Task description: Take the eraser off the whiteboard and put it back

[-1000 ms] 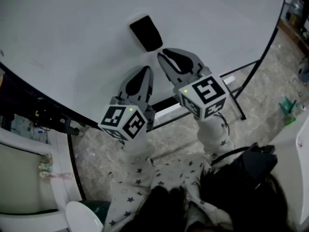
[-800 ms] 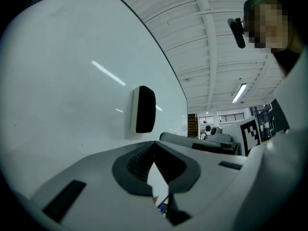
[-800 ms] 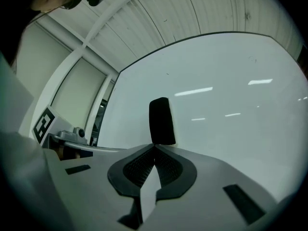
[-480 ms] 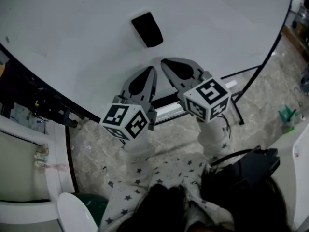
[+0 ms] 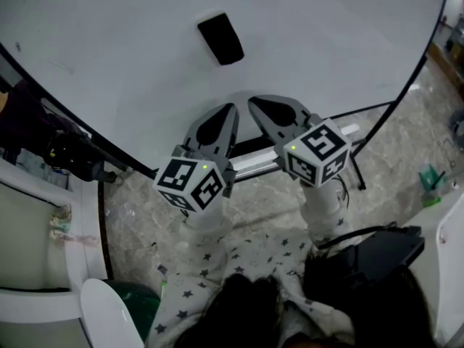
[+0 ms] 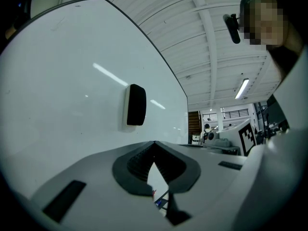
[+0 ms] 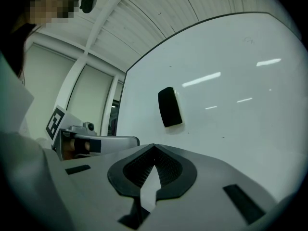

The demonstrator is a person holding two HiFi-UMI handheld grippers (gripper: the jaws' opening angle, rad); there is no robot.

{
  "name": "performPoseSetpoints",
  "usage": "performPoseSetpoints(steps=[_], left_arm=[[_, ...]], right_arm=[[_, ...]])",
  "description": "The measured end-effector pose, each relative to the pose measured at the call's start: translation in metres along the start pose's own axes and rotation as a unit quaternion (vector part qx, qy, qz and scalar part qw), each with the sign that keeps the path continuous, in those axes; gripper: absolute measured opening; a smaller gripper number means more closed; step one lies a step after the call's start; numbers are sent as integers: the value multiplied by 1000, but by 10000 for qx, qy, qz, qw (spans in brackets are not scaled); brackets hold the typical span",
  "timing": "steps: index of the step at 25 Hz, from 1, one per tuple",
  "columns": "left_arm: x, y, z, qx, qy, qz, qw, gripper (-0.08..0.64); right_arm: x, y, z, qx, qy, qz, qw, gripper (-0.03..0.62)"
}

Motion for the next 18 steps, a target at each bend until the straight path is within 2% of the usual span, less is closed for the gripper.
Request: performPoseSetpoints(steps=[5, 18], left_arm=[[3, -15, -7, -1, -36, 186, 9998, 2], [-3, -24, -20, 55, 34, 226, 9997, 2]], right_arm=[[11, -12, 2, -44, 66, 134, 9999, 8], [27, -18, -6, -149, 152, 168, 9996, 8]])
Point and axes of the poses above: the fingertips, and each gripper's own axes: x backward along the fingers, z to its left, y out of its top, the point moved 5 cm from there along x, backward along the fingers, and after that the axes turned 4 degrees about z, right-handed, at the moved point
